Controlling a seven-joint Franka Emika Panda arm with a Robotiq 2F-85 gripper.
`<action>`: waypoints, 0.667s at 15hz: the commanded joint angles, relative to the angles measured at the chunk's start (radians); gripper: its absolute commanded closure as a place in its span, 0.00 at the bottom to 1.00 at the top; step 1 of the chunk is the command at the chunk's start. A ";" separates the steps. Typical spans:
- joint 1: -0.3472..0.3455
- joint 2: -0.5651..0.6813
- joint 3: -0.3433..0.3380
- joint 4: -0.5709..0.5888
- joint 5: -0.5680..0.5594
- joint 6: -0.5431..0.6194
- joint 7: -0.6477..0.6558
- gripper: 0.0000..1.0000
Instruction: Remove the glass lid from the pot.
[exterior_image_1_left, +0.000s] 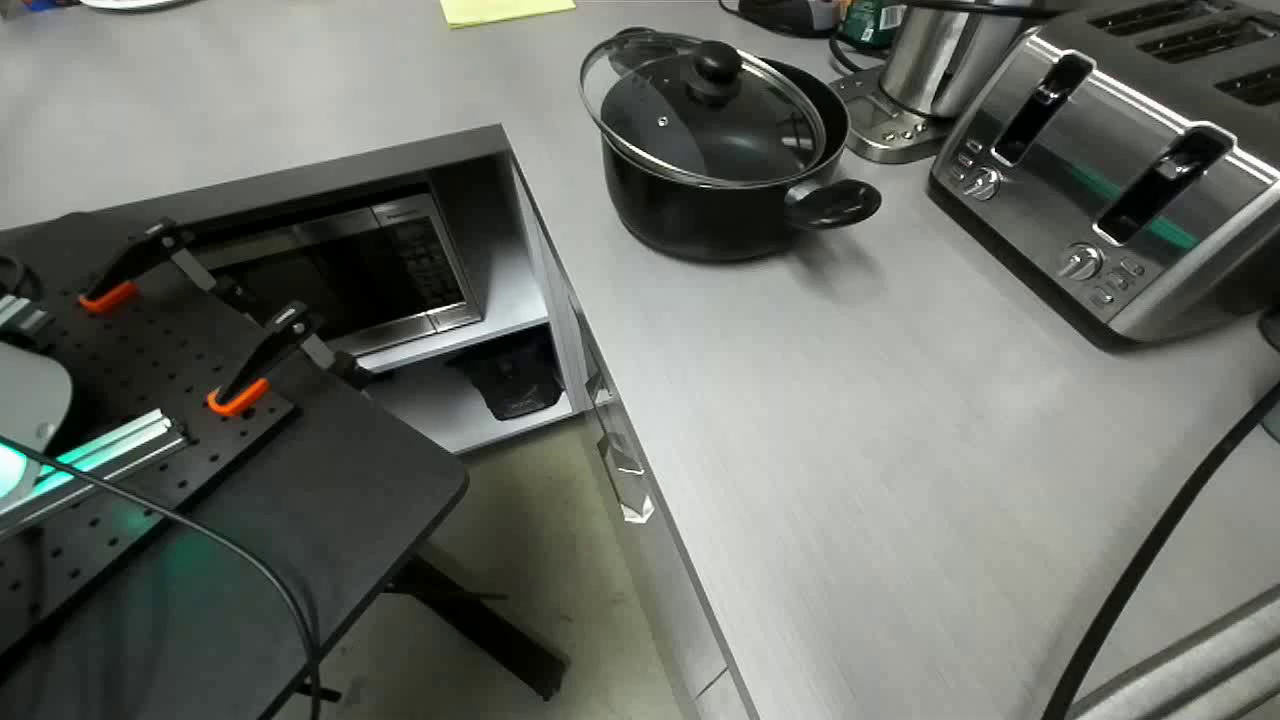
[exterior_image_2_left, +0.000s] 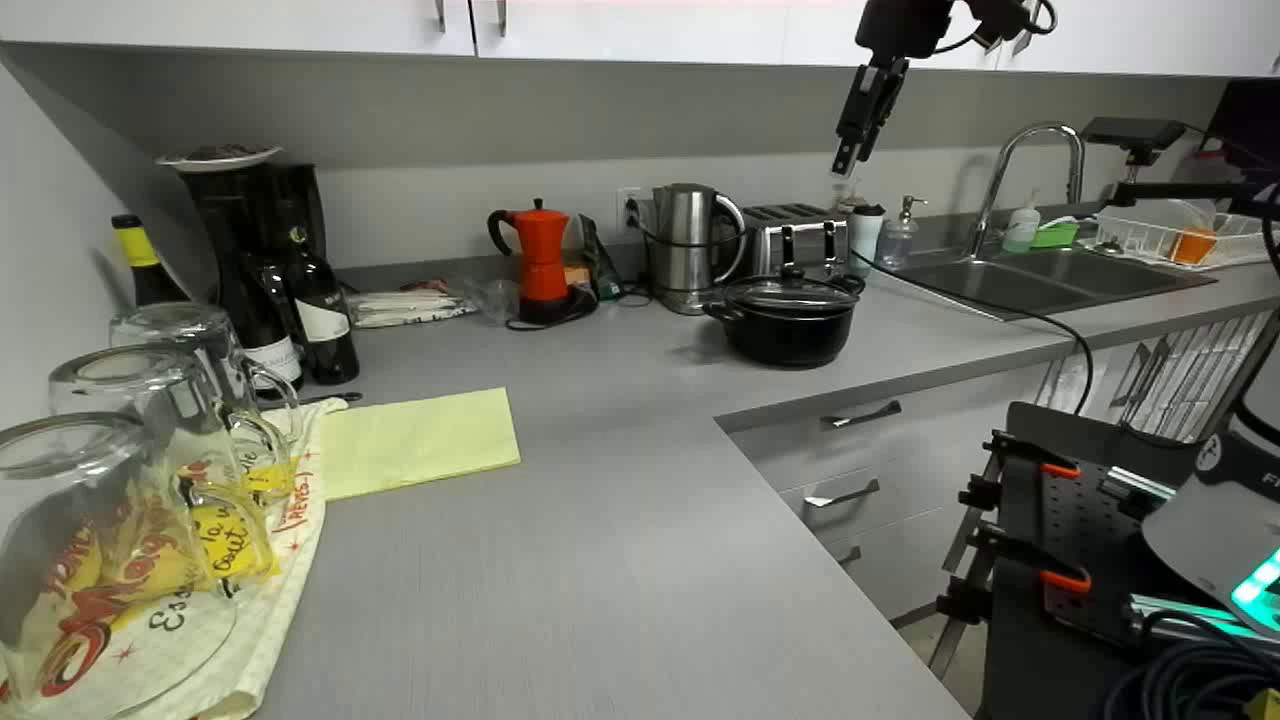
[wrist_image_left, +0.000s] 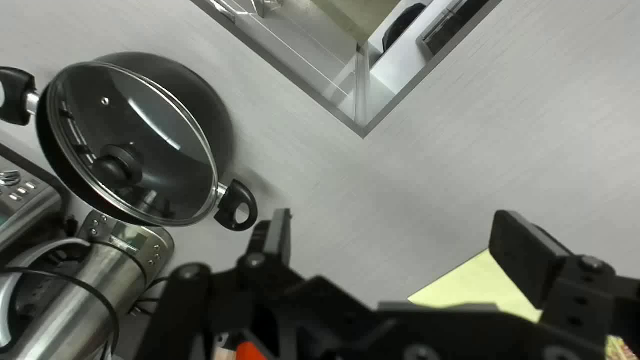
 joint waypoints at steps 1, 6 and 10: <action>0.008 0.000 -0.007 0.001 -0.004 -0.002 0.004 0.00; 0.008 0.000 -0.007 0.001 -0.004 -0.002 0.004 0.00; 0.000 0.026 -0.011 0.018 -0.009 -0.008 0.003 0.00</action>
